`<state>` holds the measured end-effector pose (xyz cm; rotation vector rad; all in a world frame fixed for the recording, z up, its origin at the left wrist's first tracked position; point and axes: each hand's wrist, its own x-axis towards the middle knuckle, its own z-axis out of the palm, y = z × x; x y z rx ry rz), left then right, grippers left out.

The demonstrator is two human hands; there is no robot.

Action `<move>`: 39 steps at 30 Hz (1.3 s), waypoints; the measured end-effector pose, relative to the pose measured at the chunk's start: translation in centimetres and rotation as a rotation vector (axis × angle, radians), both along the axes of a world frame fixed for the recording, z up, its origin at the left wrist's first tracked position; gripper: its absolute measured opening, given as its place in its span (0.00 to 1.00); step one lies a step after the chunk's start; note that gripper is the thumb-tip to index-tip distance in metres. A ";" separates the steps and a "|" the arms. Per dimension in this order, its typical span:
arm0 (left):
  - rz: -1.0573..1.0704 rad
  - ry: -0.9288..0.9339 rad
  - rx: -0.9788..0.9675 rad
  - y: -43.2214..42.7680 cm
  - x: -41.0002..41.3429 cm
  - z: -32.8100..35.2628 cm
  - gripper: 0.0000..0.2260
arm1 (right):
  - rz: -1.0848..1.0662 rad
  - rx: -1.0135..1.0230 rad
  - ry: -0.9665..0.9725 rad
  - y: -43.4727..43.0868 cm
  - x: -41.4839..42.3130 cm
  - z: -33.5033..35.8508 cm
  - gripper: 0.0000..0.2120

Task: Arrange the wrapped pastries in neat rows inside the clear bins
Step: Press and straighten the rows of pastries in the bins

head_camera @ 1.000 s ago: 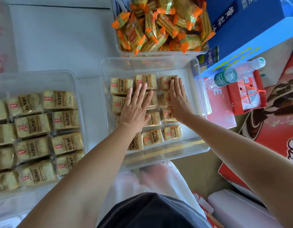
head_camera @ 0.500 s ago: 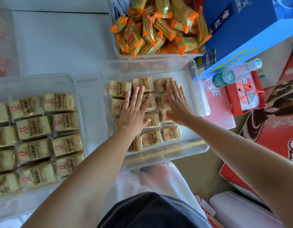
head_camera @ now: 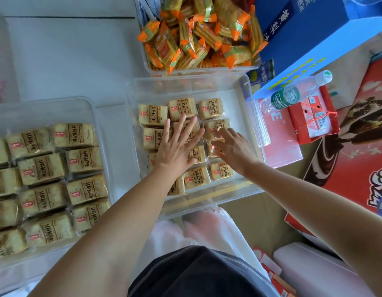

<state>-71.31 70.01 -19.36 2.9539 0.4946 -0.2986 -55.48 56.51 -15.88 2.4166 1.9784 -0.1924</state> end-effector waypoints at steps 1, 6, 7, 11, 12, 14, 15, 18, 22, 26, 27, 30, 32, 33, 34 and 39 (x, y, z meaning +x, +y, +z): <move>-0.001 0.011 0.002 -0.1 -0.1 0.0 0.42 | -0.002 -0.025 0.008 0.0 0.0 0.2 0.10; -0.126 -0.034 0.040 -0.4 0.4 0.5 0.38 | -0.013 -0.043 0.074 -0.6 0.1 0.9 0.11; -0.179 -0.047 0.050 -0.4 0.7 0.5 0.37 | -0.036 -0.037 0.078 -0.6 -0.1 1.0 0.11; -0.246 -0.038 0.031 0.0 2.0 -0.1 0.31 | -0.083 -0.032 0.089 -0.7 -0.5 0.6 0.11; -0.251 -0.023 0.022 0.3 2.1 -0.3 0.30 | -0.062 -0.058 0.103 -0.9 -0.6 0.3 0.13; -0.258 -0.002 0.010 0.8 2.4 -0.6 0.31 | -0.055 -0.137 0.147 -1.7 -0.6 -0.3 0.20; -0.259 0.003 0.010 1.0 2.5 -0.7 0.32 | -0.057 -0.180 0.170 -2.1 -0.7 -0.4 0.23; -0.264 0.019 0.025 1.1 2.5 -0.8 0.31 | -0.043 -0.291 0.171 -2.8 -0.8 -0.3 0.25; -0.273 0.039 0.065 0.9 2.3 -0.6 0.36 | -0.004 -0.291 0.161 -2.5 -0.6 0.4 0.23; -0.247 0.059 0.087 0.5 2.1 -0.4 0.38 | -0.001 -0.268 0.211 -2.0 -0.6 0.4 0.19; -0.238 0.057 0.084 0.3 2.0 -0.4 0.37 | 0.028 -0.261 0.208 -2.0 -0.7 0.3 0.20; -0.211 0.051 0.089 -0.1 2.0 -0.5 0.36 | 0.044 -0.290 0.202 -2.0 -0.5 0.2 0.19; -0.191 0.055 0.087 -0.2 2.1 -0.4 0.36 | 0.046 -0.299 0.210 -1.9 -0.4 0.3 0.18; -0.185 0.057 0.081 -0.3 2.2 -0.4 0.36 | 0.045 -0.296 0.210 -1.9 -0.4 0.5 0.18; -0.183 0.059 0.072 -0.4 2.2 -0.3 0.35 | 0.043 -0.292 0.208 -2.0 -0.5 0.7 0.19; -0.209 0.041 0.034 -0.4 1.3 0.7 0.36 | -0.047 -0.248 0.161 -2.4 -1.1 1.3 0.16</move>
